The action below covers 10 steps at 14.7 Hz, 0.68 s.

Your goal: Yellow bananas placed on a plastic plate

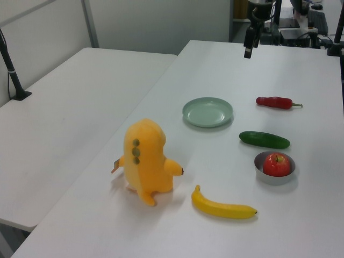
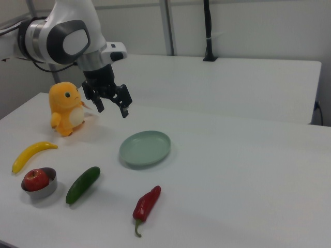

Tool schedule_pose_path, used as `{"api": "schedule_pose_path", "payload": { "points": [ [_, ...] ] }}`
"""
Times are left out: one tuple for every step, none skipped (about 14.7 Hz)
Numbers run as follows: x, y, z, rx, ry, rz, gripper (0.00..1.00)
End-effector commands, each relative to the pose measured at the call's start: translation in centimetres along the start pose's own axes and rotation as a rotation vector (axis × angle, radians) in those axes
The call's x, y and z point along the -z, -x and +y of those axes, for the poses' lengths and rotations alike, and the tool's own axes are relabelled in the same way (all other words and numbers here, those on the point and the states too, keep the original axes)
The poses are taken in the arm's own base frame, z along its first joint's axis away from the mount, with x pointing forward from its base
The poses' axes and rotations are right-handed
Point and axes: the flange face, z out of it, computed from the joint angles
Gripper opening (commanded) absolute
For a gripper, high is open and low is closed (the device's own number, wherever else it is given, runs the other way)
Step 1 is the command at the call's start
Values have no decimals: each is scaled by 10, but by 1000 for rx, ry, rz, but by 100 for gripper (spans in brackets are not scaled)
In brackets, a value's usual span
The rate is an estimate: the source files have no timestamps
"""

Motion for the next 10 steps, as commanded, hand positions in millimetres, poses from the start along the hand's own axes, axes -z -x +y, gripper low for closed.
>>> {"api": "schedule_pose_path", "payload": {
  "points": [
    [3,4,-9,42,-20,-13,100],
    [2,4,-22,60,-22,-18,100],
    [1,6,-30,65,-24,-24,100],
    [1,6,-37,68,-25,-24,100],
    [1,7,-44,72,-26,-26,100],
    [1,7,-49,74,-26,-26,100],
    [0,8,-54,75,-27,-28,100],
    [0,8,-61,81,-29,-28,100],
    [0,9,-66,89,-30,-31,100],
    [-1,11,-71,90,-31,-33,100]
  ]
}}
